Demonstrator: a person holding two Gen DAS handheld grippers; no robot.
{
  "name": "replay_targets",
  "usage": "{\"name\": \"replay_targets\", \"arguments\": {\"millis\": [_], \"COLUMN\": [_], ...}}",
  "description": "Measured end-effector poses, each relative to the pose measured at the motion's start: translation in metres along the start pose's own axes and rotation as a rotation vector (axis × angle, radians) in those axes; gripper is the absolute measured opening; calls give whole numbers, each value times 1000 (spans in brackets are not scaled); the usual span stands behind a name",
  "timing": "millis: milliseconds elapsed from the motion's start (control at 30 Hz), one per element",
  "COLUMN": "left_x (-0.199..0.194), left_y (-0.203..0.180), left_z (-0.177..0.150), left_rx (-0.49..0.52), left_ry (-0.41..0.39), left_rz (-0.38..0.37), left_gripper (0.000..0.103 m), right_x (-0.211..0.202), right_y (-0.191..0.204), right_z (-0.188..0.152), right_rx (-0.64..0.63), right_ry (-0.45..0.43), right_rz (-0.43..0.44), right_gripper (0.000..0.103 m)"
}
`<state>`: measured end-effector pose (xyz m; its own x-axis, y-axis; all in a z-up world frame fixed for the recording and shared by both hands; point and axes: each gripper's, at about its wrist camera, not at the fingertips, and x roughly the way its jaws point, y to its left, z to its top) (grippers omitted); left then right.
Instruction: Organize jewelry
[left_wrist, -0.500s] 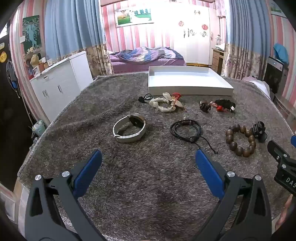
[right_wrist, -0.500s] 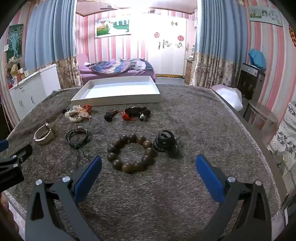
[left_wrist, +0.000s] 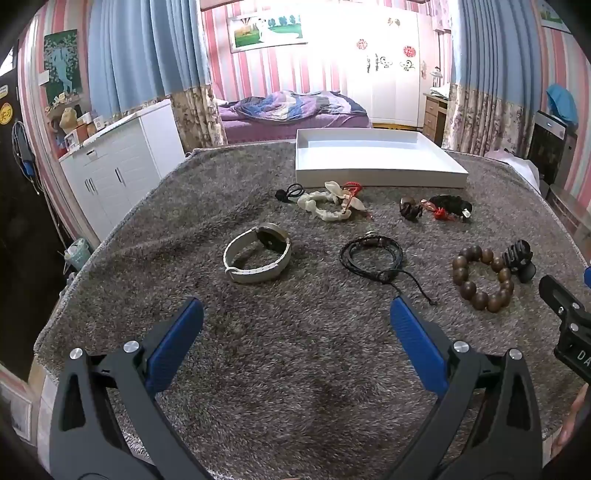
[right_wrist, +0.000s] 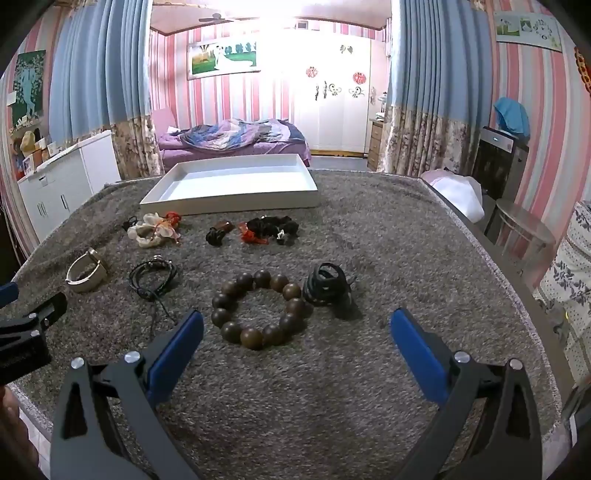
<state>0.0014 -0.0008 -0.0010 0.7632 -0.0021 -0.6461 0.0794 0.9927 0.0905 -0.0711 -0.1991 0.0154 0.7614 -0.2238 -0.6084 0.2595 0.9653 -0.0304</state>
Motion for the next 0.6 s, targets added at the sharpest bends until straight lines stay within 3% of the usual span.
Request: {"name": "replay_targets", "arguments": {"millis": [600], "left_x": [9], "left_y": [0], "left_z": [0], "left_rx": [3], "left_ry": [7], "left_rz": [3], "left_gripper": [100], "right_x": [-3], "right_y": [-4], "right_z": [1], "right_rx": [7], "right_ry": [-10], "right_rz": [0], "right_gripper": [101]}}
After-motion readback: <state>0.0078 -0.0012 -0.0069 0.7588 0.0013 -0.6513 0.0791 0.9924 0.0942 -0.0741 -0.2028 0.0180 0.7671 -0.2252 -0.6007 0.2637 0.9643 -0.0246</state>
